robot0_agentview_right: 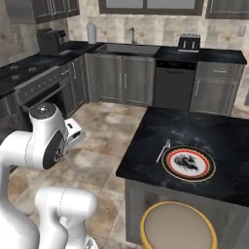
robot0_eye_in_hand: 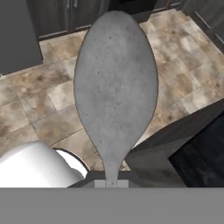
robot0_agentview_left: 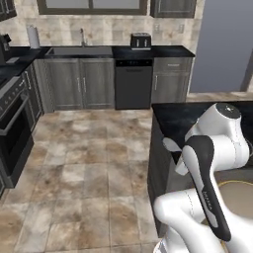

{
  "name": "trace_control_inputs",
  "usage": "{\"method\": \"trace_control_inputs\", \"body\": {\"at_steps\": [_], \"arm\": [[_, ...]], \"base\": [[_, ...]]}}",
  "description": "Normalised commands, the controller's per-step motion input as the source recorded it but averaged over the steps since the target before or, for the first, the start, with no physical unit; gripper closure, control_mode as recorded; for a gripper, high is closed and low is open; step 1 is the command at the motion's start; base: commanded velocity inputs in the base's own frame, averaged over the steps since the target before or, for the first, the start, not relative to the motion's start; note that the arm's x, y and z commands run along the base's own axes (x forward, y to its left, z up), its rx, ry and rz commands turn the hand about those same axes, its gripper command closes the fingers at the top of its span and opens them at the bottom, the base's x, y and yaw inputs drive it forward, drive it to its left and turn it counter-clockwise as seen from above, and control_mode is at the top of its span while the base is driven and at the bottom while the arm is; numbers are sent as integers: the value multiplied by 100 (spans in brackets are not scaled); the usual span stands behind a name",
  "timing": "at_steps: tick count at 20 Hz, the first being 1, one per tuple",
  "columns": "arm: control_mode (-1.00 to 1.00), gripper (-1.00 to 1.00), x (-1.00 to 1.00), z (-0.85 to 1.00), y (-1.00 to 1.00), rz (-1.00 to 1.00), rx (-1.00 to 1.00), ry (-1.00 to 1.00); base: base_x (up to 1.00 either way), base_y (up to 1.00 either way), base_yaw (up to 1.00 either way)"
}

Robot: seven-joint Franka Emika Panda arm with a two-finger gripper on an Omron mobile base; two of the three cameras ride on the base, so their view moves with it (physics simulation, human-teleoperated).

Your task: Take the fork and place it on the left side of the plate. Then take the spoon and place it on the right side of the plate. Make sure they're directly next to the plate.

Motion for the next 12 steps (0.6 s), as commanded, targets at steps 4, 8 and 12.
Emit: {"method": "trace_control_inputs", "body": {"at_steps": [4,8,12], "arm": [[100,100,0,0,0,0,0,0],[-100,100,0,0,-22,12,0,0],[-100,100,3,0,-59,18,0,0]], "base": [[0,-41,28],[0,-20,13],[0,0,0]]}}
